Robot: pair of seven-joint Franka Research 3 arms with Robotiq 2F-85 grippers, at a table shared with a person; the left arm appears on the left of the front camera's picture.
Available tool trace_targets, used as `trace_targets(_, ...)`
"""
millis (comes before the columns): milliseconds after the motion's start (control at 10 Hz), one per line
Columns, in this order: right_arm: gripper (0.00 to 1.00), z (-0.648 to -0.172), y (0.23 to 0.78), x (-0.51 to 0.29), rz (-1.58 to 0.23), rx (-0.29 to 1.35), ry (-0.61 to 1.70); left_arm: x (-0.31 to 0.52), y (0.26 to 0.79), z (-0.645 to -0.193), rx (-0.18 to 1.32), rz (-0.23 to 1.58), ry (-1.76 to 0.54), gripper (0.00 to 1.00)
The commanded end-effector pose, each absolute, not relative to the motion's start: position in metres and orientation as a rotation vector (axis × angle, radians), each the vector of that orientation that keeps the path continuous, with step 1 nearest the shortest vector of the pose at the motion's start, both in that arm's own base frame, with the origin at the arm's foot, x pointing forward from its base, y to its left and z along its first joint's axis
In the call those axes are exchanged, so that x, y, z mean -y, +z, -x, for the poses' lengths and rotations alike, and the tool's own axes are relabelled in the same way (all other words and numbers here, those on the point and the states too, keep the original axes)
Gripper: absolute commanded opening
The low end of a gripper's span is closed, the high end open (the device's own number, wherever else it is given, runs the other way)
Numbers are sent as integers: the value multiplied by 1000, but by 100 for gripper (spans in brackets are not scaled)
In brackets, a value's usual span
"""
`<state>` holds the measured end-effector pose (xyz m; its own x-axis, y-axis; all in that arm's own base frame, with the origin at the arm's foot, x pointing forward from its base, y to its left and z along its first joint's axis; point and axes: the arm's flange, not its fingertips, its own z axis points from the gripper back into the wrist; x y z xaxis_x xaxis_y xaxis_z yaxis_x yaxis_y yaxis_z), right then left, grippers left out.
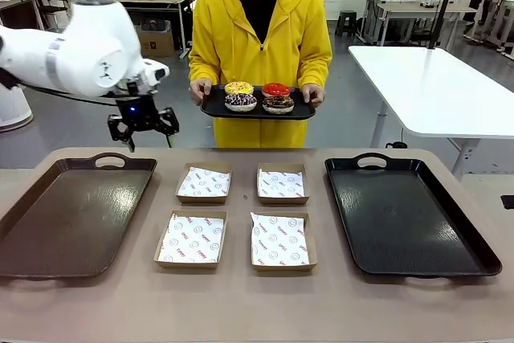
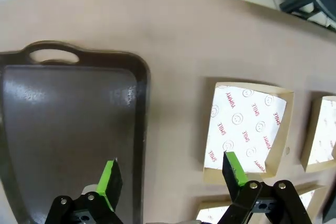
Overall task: Individually package the donuts and arrange them on the tray.
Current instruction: Pick up one Paper togo box.
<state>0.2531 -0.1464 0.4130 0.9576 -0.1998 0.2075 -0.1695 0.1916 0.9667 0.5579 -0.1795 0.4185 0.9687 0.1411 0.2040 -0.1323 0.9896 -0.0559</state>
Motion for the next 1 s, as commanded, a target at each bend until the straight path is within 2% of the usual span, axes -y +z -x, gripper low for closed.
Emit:
trace_targets(0, 100, -255, 413, 146, -1398, 323, -17, 210, 408, -577, 165, -21, 107, 100)
trace_targets(500, 100, -255, 413, 146, -1398, 323, -17, 241, 350, -580, 66, 2, 20, 100)
trace_targets(900, 100, -255, 413, 146, -1398, 323, -17, 239, 346, -575, 77, -13, 40, 100)
